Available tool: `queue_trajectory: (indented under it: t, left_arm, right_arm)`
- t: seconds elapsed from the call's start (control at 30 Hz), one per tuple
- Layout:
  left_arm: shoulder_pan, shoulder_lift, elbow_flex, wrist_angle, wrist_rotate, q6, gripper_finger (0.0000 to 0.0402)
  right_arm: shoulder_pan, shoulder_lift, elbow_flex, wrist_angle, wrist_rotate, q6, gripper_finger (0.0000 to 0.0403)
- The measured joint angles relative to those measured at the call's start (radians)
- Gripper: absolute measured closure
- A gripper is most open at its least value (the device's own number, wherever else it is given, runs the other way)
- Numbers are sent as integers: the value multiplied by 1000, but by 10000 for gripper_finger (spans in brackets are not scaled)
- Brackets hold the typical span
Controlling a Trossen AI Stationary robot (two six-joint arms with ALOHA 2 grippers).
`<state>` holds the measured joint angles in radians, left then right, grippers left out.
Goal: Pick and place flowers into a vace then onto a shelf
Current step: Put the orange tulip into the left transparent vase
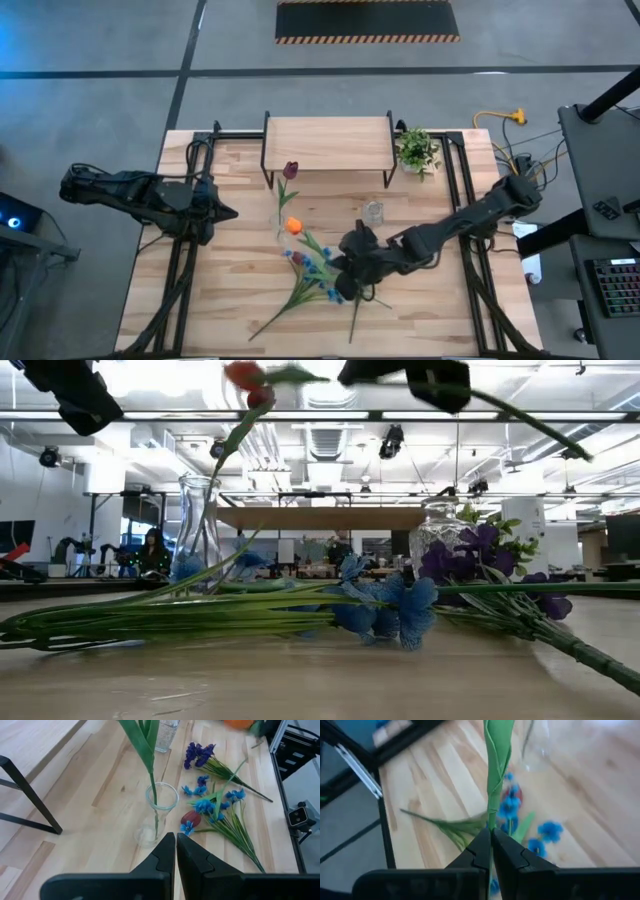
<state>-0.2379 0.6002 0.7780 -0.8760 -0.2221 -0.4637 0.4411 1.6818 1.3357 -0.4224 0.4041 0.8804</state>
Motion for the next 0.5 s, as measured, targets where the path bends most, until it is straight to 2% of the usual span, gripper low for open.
queue_trajectory:
  t: [0.23,0.5]
  left_arm:
    - [0,1,0,3,-20,0,402]
    - [0,-1,0,7,-21,-2,402]
  right_arm:
    - [4,-13,-4,222,104,-241,395]
    - [-33,38,-16,516,217,-523,395]
